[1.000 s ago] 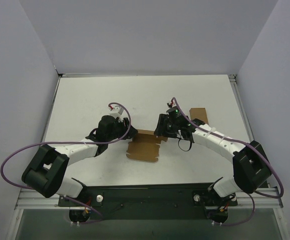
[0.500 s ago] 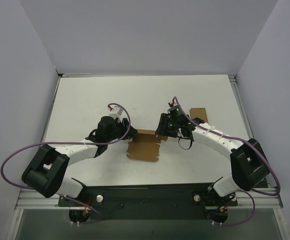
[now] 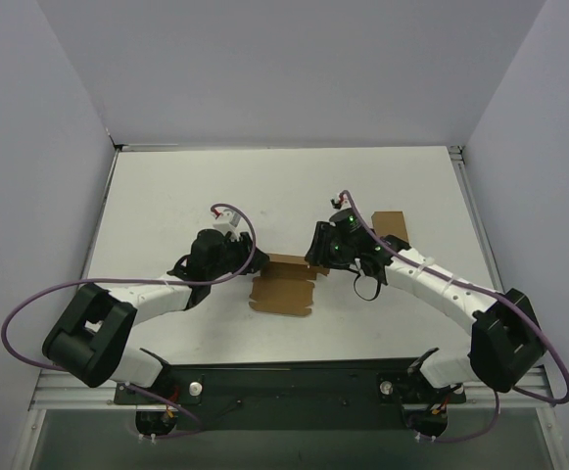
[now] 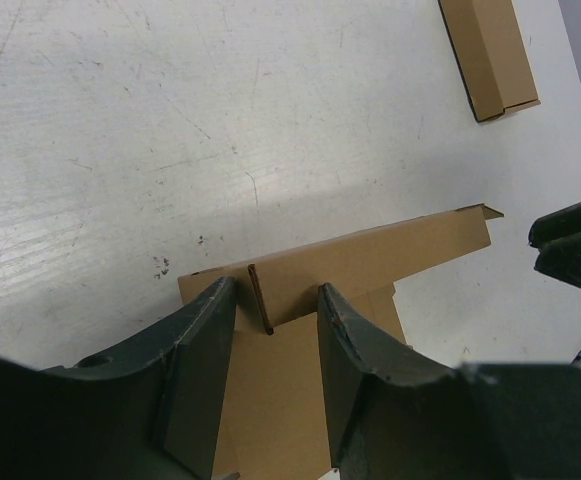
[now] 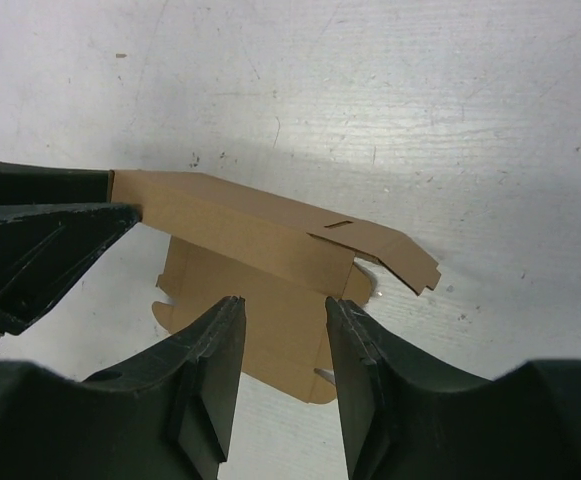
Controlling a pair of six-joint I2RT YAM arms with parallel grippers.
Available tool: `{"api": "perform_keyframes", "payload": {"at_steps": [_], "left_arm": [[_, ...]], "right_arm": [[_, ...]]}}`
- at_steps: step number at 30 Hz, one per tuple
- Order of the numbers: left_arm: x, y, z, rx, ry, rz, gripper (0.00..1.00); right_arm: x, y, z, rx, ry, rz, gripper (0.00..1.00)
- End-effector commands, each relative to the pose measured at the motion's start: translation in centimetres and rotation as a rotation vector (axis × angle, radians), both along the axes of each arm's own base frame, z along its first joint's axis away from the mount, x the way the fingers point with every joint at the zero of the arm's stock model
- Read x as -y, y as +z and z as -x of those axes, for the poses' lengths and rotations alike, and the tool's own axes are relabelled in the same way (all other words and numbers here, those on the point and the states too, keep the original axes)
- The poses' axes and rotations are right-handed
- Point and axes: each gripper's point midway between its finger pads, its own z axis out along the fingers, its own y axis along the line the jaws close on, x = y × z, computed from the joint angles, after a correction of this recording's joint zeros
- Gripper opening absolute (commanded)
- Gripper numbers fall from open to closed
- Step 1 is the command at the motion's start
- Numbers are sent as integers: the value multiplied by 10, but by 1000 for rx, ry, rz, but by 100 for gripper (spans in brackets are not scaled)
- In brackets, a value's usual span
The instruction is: Fold the paper box
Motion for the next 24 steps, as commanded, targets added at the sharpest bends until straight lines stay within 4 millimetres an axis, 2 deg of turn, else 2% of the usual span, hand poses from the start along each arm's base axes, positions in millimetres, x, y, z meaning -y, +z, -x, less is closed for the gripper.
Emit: {"api": "perform_keyframes", "payload": {"at_steps": [1,24], "left_arm": [[0,6,0,24,0,22,47],[-1,10,3,36,0,28,47]], "right_arm": [[-7,11,-3,18,11,18,39],[-16,-24,-6,-70,13,53,37]]}}
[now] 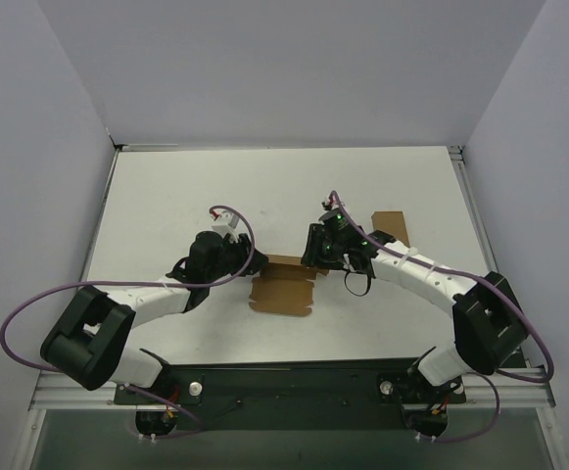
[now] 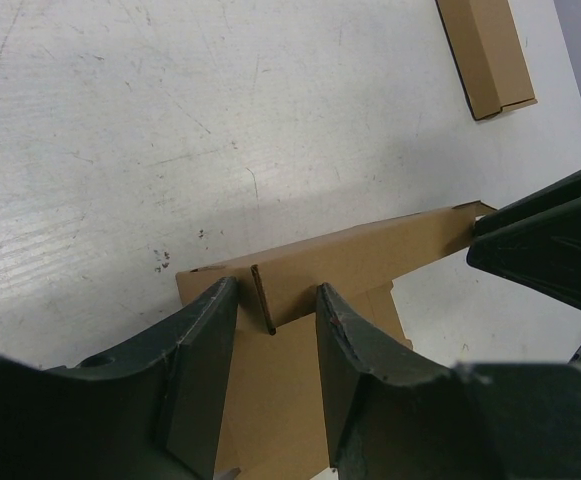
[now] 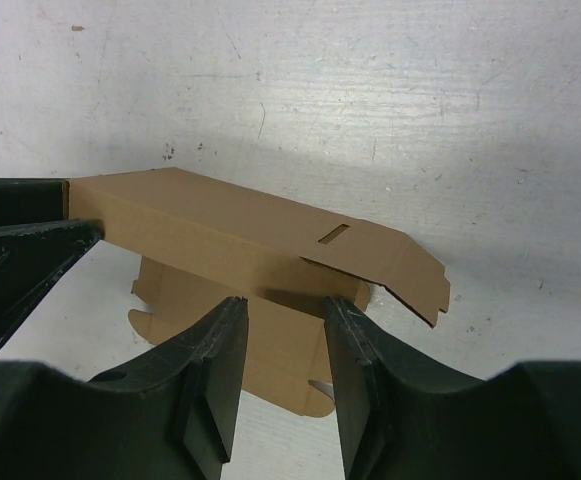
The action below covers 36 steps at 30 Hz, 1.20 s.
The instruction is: Fold the paper box
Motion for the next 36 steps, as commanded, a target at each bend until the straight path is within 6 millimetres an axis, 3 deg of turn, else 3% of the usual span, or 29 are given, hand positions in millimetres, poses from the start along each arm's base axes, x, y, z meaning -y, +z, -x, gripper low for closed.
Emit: {"api": "perform_keyframes", "payload": {"at_steps": [1,13,28,36], "left_arm": [[0,10,-1,29,-4,18,47],[5,8,2,45,-39,29,46],[8,5,4,41,-49,29,46],[9,6,2,45,-45,24,45]], "right_arm": [[-4,0,-5,-11,-17,-1,37],[-4,-1,-16,-11,-27,-29,38],[-20,3,-22,-50,-25,-202,39],[0,2,-21,-17,-61,-122,38]]}}
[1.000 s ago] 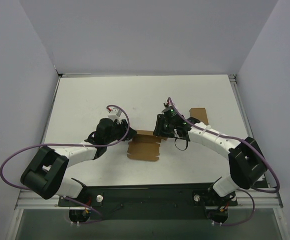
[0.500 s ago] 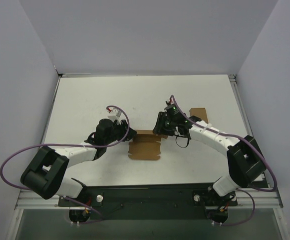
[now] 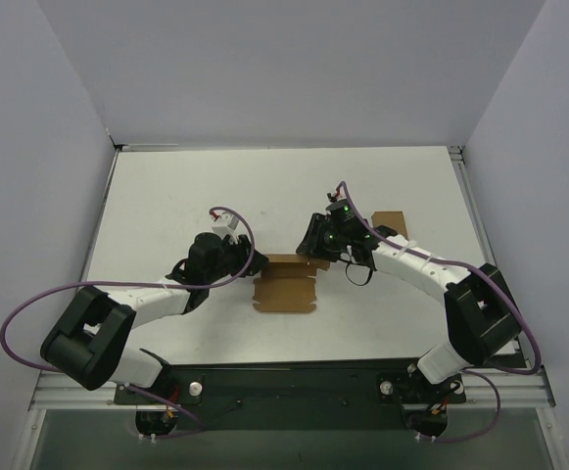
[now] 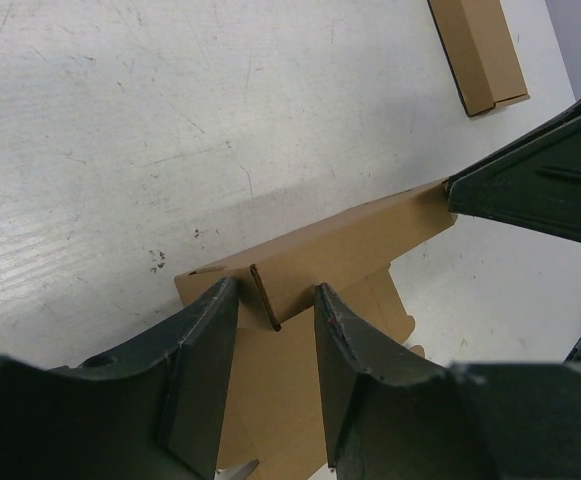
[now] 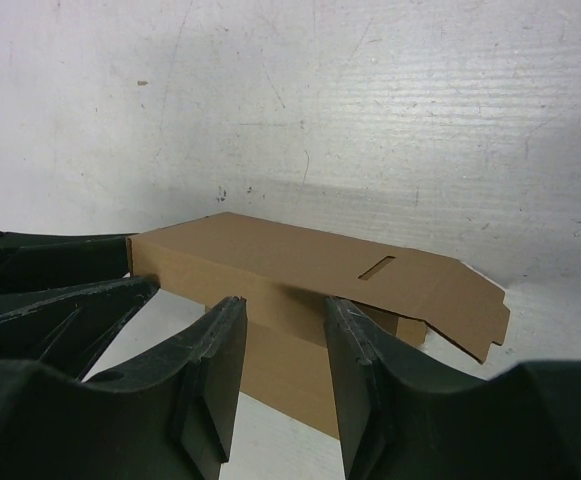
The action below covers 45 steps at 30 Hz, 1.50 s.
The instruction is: Fold the paper box
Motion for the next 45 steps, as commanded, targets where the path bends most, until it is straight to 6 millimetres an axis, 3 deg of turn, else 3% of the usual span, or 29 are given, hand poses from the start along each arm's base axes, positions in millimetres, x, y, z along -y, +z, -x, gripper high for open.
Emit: {"api": "perform_keyframes", "payload": {"at_steps": [1,12,23,27,37,45], "left_arm": [[7,6,0,31,-28,10,46],[5,7,-1,33,-25,-2,46],[6,8,0,36,-29,0,46],[8,9,1,39,-33,1,46],[10,10,0,42,-38,2,46],[13,11,1,45,-43,1,46]], "right_arm": [[15,-2,2,16,-27,52,38],[26,-8,8,3,-37,103,38],[16,-12,7,-22,-19,60,38],[3,-8,4,-13,-4,-1,38],[7,-17,8,-30,-10,36,38],[-6,-17,7,-41,9,-21,37]]}}
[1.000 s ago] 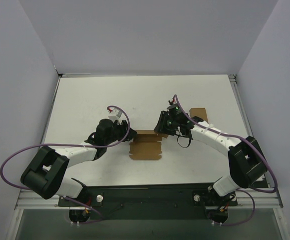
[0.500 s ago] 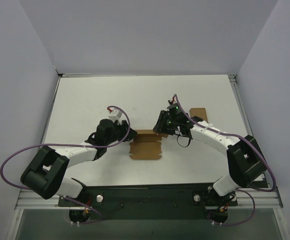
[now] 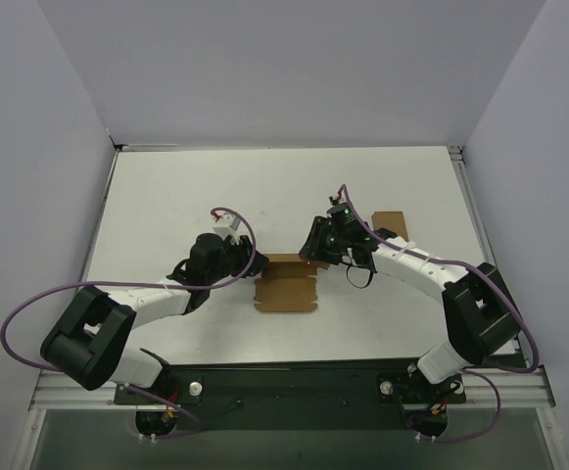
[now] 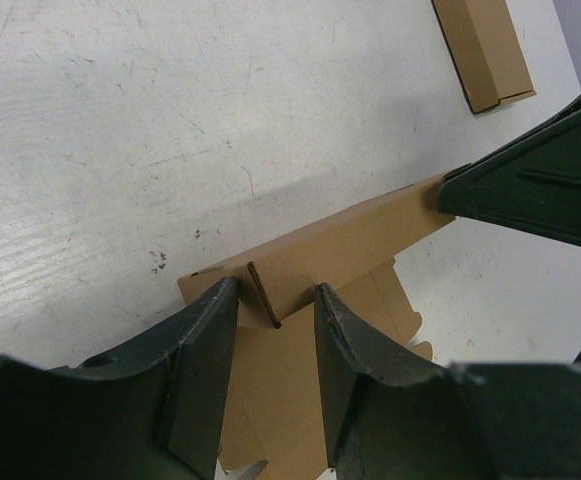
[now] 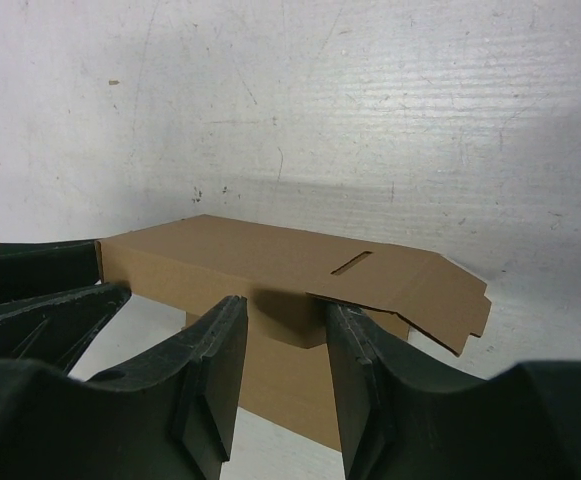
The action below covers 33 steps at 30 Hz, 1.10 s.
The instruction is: Fold the paper box
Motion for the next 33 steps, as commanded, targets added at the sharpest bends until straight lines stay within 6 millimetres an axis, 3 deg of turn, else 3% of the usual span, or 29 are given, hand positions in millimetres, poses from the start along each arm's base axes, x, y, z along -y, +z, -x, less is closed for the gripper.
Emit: {"api": "perform_keyframes", "payload": {"at_steps": [1,21,33], "left_arm": [[12,12,0,35,-38,14,46],[15,11,-1,37,-43,5,46],[15,11,1,36,-44,3,46]], "right_arm": [[-15,-6,5,-33,26,-49,37],[-26,-9,10,-92,-17,-193,33],[-27,-2,4,-75,-87,-328,24]]}}
